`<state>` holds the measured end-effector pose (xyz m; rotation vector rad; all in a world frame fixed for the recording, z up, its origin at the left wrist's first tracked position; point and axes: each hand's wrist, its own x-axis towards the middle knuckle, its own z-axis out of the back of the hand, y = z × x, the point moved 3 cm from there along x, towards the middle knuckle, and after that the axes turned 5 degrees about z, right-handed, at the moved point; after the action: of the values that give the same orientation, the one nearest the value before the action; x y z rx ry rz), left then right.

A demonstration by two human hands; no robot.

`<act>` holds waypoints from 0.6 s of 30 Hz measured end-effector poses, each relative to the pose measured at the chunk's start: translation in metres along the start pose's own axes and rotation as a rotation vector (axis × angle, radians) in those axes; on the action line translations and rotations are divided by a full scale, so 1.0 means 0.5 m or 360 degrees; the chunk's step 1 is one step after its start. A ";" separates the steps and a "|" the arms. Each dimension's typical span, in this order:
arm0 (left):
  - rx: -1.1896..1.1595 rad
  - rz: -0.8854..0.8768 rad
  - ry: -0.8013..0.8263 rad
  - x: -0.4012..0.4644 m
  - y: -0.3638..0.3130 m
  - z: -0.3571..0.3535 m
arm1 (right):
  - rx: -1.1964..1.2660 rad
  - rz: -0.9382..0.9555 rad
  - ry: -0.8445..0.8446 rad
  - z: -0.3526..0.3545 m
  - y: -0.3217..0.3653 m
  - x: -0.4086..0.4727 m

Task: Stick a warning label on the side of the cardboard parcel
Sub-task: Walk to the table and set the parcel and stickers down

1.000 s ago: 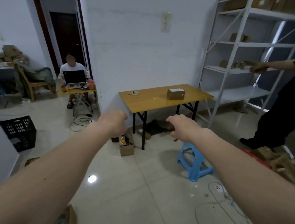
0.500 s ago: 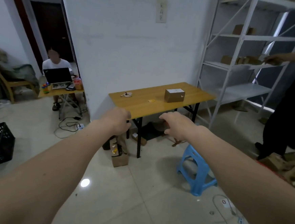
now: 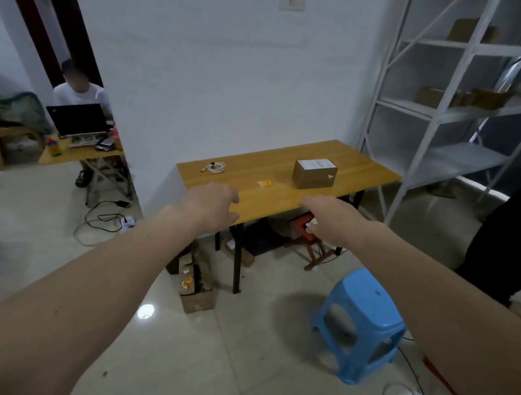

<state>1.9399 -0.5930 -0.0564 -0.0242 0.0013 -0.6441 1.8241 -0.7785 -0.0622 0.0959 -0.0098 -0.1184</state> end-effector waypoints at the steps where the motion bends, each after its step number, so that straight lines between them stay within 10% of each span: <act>1: 0.0004 0.0000 0.0019 0.039 0.003 -0.011 | -0.0008 0.0009 -0.0005 -0.006 -0.016 0.030; 18: -0.0261 -0.0136 0.0014 0.618 0.010 -0.078 | -0.0052 0.0038 0.0105 -0.031 -0.249 0.535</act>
<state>2.1896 -0.7753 -0.0934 -0.1806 0.0615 -0.7281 2.0752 -0.9319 -0.0883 0.0672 0.0565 -0.0914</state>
